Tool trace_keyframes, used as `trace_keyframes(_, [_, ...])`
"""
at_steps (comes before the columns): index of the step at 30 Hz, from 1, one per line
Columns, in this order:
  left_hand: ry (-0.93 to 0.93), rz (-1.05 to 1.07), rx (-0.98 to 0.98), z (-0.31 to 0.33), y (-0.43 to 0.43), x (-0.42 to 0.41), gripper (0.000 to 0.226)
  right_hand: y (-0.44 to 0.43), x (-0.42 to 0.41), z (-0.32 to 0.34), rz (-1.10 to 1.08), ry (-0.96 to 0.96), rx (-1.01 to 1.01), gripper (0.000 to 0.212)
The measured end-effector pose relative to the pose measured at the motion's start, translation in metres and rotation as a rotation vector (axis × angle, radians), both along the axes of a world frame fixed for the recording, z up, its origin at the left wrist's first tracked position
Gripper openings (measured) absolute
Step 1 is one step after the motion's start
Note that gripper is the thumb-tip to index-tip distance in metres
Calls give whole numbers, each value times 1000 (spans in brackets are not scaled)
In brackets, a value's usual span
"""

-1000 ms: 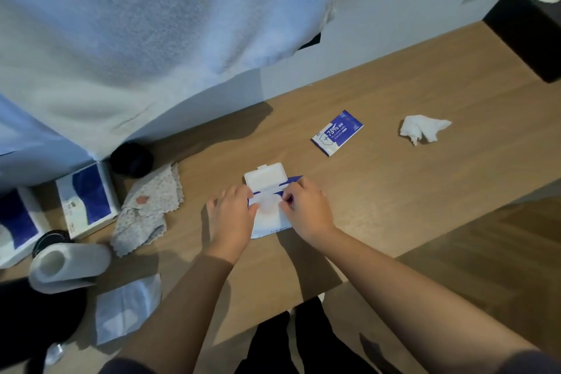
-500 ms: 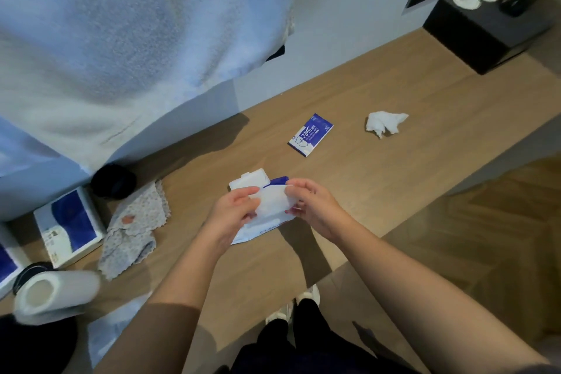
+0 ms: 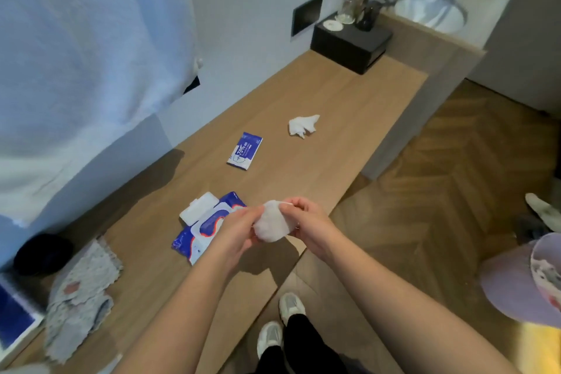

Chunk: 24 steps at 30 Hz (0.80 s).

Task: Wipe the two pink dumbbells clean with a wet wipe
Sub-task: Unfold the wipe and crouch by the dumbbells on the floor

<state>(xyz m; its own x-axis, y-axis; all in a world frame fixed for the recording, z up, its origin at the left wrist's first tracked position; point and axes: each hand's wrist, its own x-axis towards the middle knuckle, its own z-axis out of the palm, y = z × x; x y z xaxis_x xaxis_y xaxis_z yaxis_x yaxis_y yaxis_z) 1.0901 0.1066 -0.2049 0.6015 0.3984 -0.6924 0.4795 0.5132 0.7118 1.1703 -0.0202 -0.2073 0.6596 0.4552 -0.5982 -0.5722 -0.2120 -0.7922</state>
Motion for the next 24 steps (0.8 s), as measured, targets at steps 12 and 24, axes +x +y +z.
trace_keyframes(12, [-186, -543, 708, -4, -106, 8, 20, -123, -60, 3, -581, 545, 240, 36])
trace_keyframes(24, [-611, -1062, 927, 4, -266, -68, 16, -277, -171, 5, -832, 564, 154, 50])
